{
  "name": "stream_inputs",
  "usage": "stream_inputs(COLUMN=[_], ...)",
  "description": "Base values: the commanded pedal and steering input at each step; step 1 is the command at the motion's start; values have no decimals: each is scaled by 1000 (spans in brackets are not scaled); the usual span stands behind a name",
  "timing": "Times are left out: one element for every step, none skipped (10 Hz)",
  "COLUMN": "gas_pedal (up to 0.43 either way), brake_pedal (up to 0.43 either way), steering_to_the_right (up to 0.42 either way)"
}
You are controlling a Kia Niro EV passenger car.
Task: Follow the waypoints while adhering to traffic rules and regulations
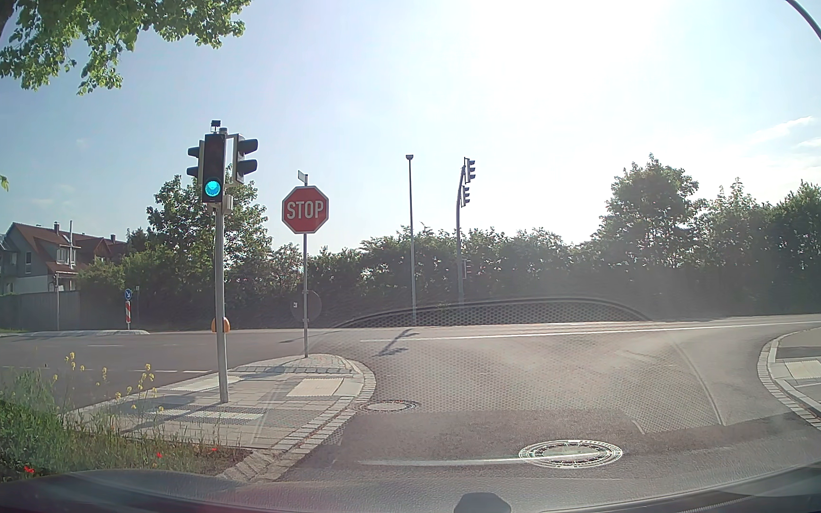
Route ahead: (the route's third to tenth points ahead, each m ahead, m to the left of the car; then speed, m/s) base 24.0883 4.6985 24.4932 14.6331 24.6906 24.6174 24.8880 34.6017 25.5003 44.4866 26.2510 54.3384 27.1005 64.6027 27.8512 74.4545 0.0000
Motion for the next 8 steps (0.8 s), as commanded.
stream_inputs(gas_pedal=[0,0,0,0,0,0,0,0], brake_pedal=[195,189,189,189,189,189,189,183], steering_to_the_right=[47,45,46,46,46,45,45,45])
